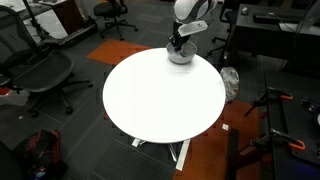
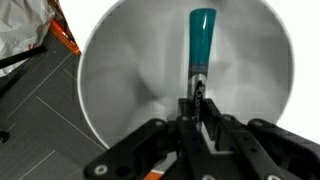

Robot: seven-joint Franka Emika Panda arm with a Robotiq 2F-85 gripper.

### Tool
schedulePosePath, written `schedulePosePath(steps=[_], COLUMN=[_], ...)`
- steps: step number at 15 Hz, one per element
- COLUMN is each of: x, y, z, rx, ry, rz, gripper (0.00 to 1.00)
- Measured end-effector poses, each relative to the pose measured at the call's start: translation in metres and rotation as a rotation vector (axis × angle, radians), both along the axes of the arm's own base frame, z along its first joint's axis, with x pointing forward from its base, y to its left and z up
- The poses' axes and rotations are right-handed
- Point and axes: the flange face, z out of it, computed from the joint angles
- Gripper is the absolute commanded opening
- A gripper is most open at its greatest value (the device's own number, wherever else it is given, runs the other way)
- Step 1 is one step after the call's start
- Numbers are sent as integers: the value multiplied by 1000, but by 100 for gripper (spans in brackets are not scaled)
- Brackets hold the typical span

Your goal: Remove the marker from the bowl and put it on the table

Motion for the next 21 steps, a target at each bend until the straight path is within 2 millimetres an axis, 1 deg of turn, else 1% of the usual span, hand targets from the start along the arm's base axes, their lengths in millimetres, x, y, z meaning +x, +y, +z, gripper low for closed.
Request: schedulePosePath(steps=[3,5,8,11,14,16,18,21], x=[3,1,-3,-1,7,11,16,29], y=[10,22,49,84,115,130,138,141], z=[37,62,93,112,117,116,113,103], rx=[1,5,16,35,49,55,56,52], ry=[-35,-58,-86,-109,-119,-121,-122,-125], rz=[-8,3,36,84,131,152,164,156], gripper=[5,5,5,5,5,5,5,5])
